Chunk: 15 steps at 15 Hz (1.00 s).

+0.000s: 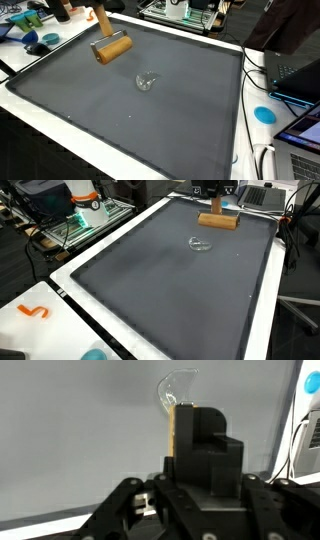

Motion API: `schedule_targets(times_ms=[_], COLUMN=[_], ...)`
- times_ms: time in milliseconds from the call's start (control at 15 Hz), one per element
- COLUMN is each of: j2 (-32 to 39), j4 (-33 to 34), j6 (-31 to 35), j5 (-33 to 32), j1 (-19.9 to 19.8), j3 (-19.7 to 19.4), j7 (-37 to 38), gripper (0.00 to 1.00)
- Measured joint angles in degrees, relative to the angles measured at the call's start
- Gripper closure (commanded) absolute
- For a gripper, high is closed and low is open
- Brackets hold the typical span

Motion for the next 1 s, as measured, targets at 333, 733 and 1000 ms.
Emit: schedule_targets(times_ms=[333, 733, 1000], j2=[-1.62, -3.66, -4.9], j4=[-4.11, -8.98, -11.62], j6=[1.71, 4.2, 5.78], j5=[2.94, 5.7, 5.9], j1=[-1.23, -2.06, -2.08], j3=[-0.85, -1.99, -2.42], j7=[-1.77, -3.49, -3.6], gripper=[0.76, 0.76, 0.76])
